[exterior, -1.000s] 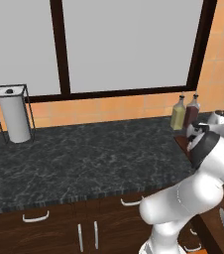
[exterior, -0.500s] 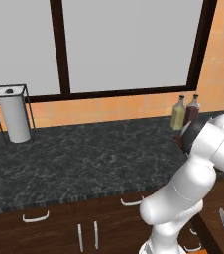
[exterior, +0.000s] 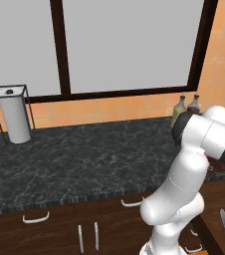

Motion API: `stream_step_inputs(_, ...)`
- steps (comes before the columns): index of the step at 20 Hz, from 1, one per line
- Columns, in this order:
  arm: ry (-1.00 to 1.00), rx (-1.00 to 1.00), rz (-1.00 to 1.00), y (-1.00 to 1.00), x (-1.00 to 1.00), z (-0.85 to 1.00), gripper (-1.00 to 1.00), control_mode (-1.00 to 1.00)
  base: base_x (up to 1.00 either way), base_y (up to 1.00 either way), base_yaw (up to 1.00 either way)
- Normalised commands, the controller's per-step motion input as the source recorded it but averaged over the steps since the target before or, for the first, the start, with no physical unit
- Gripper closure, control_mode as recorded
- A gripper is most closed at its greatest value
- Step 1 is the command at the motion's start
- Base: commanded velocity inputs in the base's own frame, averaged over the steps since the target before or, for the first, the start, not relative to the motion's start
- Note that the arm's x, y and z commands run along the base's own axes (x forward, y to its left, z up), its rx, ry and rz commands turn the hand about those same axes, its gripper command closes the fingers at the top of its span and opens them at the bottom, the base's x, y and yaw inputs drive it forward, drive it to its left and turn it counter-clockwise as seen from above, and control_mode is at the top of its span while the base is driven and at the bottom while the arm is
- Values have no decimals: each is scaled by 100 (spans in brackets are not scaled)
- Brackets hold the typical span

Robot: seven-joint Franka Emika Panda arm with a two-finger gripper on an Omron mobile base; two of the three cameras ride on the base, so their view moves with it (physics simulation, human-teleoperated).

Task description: Place the appropriate cutting tool for cutting the eggplant skin on the cutting board.

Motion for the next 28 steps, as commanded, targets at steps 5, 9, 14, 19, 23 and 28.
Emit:
stream_step_inputs(5,0,-4,4,-10,11,-13,-100,-100,0,0,0)
stream_step_inputs(9,0,0,0,-6,-3,6,-100,-100,0,0,0)
stream_step_inputs(14,0,0,0,9,-35,48,-100,-100,0,0,0)
stream_step_inputs(19,0,0,-6,52,-66,55,-100,-100,0,0,0)
stream_step_inputs(23,1,0,-24,95,-98,43,-100,-100,0,0,0)
stream_step_inputs(28,0,0,-26,100,-99,38,-100,-100,0,0,0)
